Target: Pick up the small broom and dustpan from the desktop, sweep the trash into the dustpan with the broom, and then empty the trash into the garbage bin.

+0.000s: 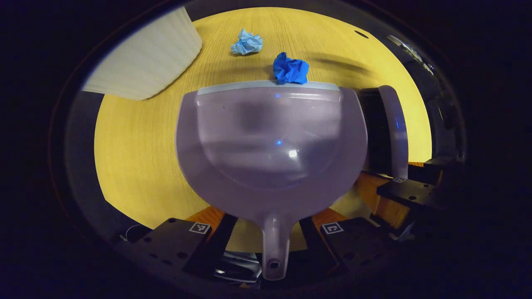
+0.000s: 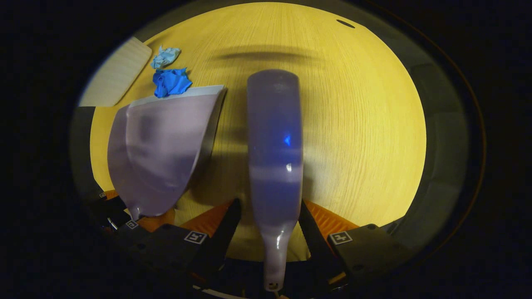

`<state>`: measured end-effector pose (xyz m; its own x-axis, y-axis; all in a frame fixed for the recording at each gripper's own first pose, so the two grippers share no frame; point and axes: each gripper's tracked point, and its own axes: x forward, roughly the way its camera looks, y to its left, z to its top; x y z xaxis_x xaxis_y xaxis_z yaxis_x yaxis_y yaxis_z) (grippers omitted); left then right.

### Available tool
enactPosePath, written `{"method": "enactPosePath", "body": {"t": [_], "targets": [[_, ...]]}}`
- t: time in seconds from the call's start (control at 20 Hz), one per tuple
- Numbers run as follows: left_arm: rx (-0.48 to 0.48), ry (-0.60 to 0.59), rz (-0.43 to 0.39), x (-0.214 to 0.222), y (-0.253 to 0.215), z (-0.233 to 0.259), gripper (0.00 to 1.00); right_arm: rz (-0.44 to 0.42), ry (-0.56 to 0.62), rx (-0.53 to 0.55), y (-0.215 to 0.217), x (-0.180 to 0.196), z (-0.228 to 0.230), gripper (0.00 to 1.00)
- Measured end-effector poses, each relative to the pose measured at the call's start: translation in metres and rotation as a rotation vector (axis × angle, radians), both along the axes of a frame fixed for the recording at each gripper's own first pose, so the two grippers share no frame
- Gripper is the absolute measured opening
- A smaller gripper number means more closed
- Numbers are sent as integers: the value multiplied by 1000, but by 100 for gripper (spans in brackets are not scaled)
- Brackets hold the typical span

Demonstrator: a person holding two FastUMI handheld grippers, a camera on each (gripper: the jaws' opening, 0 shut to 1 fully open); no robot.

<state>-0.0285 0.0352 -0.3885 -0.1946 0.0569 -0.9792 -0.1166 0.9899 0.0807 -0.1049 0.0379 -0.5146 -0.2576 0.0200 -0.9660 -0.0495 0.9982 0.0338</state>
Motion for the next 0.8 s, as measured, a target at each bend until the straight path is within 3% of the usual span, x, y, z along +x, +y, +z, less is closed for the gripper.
{"method": "enactPosePath", "body": {"t": [0.1, 0.15, 0.25, 0.35, 0.45, 0.5, 0.55, 0.8], "targets": [[-4, -3, 12, 2, -1, -2, 52, -12, 6, -3, 1, 2, 0, 61], [-6, -3, 5, 2, -1, -3, 36, -10, 9, 1, 1, -1, -5, 52], [-7, 0, -7, 1, -2, 1, 30, 13, 17, 4, -3, -1, 3, 43], [-18, 9, -33, 0, 0, 1, 31, 25, 9, 38, 2, 2, 4, 35], [-28, 20, -103, -4, 5, 1, 29, 58, 8, 76, 8, 2, 0, 21], [-25, 26, -137, -7, 9, 1, 30, 65, 0, 92, 12, 6, 1, 27], [-28, 22, -159, -8, 14, 2, 28, 81, -13, 97, 12, 11, 5, 22], [-61, 5, -159, -12, 26, 9, 27, 164, -146, 152, 13, 74, 42, 22]]}}
